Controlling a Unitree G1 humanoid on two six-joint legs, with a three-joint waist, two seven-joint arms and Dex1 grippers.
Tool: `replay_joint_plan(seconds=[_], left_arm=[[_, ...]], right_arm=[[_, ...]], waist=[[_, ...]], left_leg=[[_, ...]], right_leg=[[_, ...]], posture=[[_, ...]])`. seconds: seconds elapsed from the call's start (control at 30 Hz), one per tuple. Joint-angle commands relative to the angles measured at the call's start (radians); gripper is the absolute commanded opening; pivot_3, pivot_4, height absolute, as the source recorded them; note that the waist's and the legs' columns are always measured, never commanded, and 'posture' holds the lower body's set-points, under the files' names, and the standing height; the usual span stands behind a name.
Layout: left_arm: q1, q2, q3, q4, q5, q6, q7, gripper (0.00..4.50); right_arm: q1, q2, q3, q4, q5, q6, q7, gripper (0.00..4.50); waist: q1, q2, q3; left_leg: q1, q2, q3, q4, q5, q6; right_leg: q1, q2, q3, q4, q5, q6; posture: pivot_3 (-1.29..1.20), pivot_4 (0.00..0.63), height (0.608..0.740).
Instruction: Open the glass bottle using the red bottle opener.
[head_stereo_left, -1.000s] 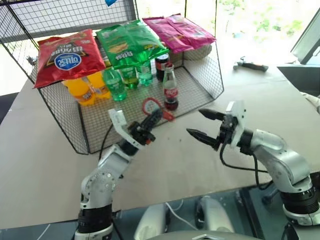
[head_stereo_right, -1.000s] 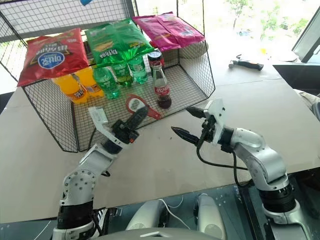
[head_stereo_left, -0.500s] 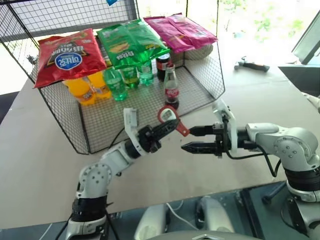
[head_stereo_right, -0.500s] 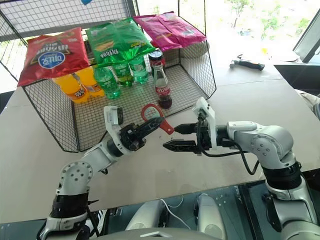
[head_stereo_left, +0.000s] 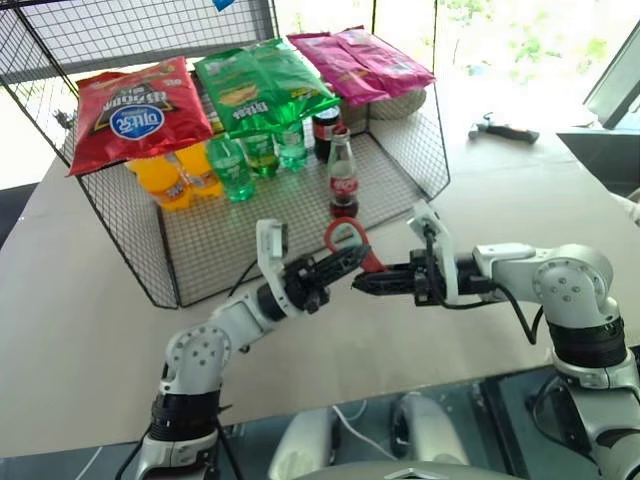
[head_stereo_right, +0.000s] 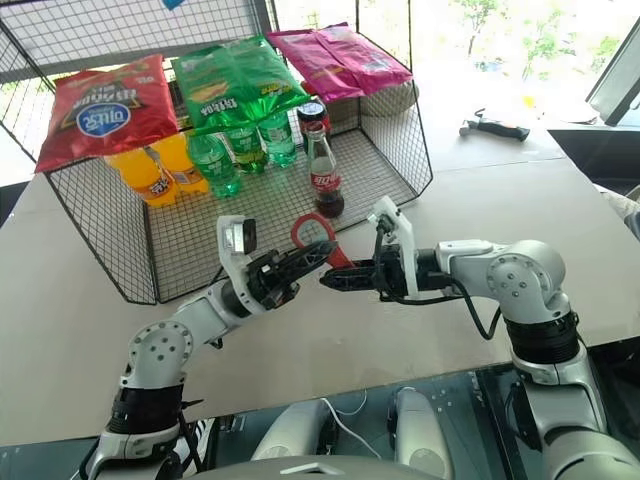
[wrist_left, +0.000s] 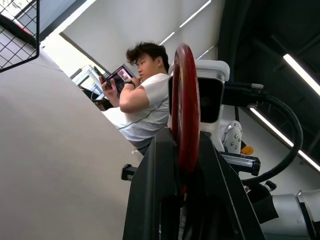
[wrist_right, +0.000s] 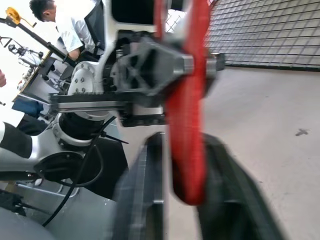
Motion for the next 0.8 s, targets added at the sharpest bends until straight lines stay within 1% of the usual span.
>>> replay_joint_plan(seconds=[0.03, 0.27, 0.4, 0.47, 0.5, 0.63, 0.67, 0.7, 0.73, 0.77, 0.8], left_arm=[[0.003, 0.002, -0.005, 0.000, 0.023, 0.003, 0.012, 0.00], [0.019, 0.026, -0.026, -0.009, -0.001, 0.059, -0.037, 0.00], [0.011, 0.026, -0.027, -0.004, 0.039, 0.030, -0.058, 0.00], [0.009, 0.031, -0.032, -0.007, 0.056, 0.021, -0.076, 0.75], [0.008, 0.031, -0.032, -0.007, 0.059, 0.022, -0.078, 0.94], [0.002, 0.017, -0.018, -0.007, 0.085, 0.000, -0.066, 2.74], [0.000, 0.012, -0.007, -0.006, 0.092, -0.012, -0.053, 2.96], [0.000, 0.008, 0.006, -0.009, 0.105, -0.031, -0.038, 3.62], [0.001, 0.003, 0.017, -0.011, 0.126, -0.057, -0.021, 3.65], [0.002, -0.003, 0.027, -0.013, 0.154, -0.089, -0.003, 4.19], [0.002, -0.008, 0.034, -0.017, 0.177, -0.117, 0.005, 4.48]], right_arm=[[-0.029, 0.006, -0.012, -0.032, 0.032, 0.010, -0.002, 0.04], [-0.031, -0.014, -0.012, -0.038, 0.071, 0.056, 0.021, 0.04], [-0.026, -0.031, -0.005, -0.042, 0.083, 0.080, 0.032, 0.04], [-0.020, -0.027, -0.010, -0.039, 0.085, 0.082, 0.020, 0.00], [-0.017, -0.024, -0.016, -0.036, 0.085, 0.080, 0.013, 0.00], [0.017, -0.030, -0.045, -0.033, 0.088, 0.076, -0.011, 0.00], [0.039, -0.041, -0.060, -0.034, 0.082, 0.070, -0.020, 0.00], [0.069, -0.048, -0.088, -0.034, 0.073, 0.058, -0.040, 0.00], [0.098, -0.056, -0.115, -0.034, 0.056, 0.038, -0.058, 0.00], [0.123, -0.061, -0.136, -0.038, 0.033, 0.009, -0.076, 0.00], [0.146, -0.061, -0.158, -0.038, 0.001, -0.034, -0.096, 0.00]], waist=[[0.000, 0.000, 0.000], [0.000, 0.000, 0.000], [-0.001, 0.000, 0.000], [-0.001, 0.000, 0.000], [-0.001, 0.000, 0.000], [0.000, 0.000, 0.000], [0.001, 0.000, 0.000], [0.001, 0.000, 0.000], [0.002, 0.000, 0.000], [0.002, 0.000, 0.000], [0.003, 0.000, 0.000]], left_leg=[[0.000, 0.000, 0.000, 0.000, 0.000, 0.000], [0.000, 0.000, 0.000, 0.000, 0.000, 0.000], [0.000, 0.000, 0.000, 0.000, 0.000, 0.001], [0.000, 0.000, 0.000, 0.000, 0.000, 0.000], [0.000, 0.000, 0.000, 0.000, 0.000, 0.000], [0.000, 0.000, 0.000, 0.000, 0.000, 0.000], [0.000, 0.000, 0.000, 0.000, 0.000, 0.000], [-0.001, 0.000, 0.000, 0.000, 0.000, 0.000], [-0.001, 0.000, 0.000, 0.000, 0.000, 0.000], [-0.001, 0.000, -0.001, 0.000, 0.000, 0.000], [-0.002, 0.000, -0.001, 0.000, 0.000, 0.000]], right_leg=[[0.000, 0.000, 0.000, 0.000, 0.000, 0.000], [0.000, 0.000, 0.000, 0.000, 0.000, 0.000], [0.000, 0.000, 0.000, 0.000, 0.000, 0.000], [0.000, 0.000, 0.000, 0.000, 0.000, 0.000], [0.000, 0.000, 0.000, 0.000, 0.000, 0.000], [0.000, 0.000, 0.000, 0.000, 0.000, 0.000], [0.000, 0.000, 0.000, 0.000, 0.000, 0.000], [0.000, 0.000, 0.000, -0.001, 0.000, 0.000], [0.000, 0.000, 0.000, -0.001, 0.000, 0.000], [0.000, 0.000, -0.001, -0.002, 0.000, 0.000], [0.000, 0.000, -0.001, -0.003, 0.000, 0.000]], posture=[[0.00, 0.150, 0.735], [0.00, 0.150, 0.735], [0.00, 0.150, 0.735], [0.00, 0.150, 0.735], [0.00, 0.150, 0.735], [0.00, 0.150, 0.735], [0.00, 0.150, 0.735], [0.00, 0.150, 0.735], [0.00, 0.150, 0.735], [0.00, 0.150, 0.735], [0.00, 0.150, 0.735]])
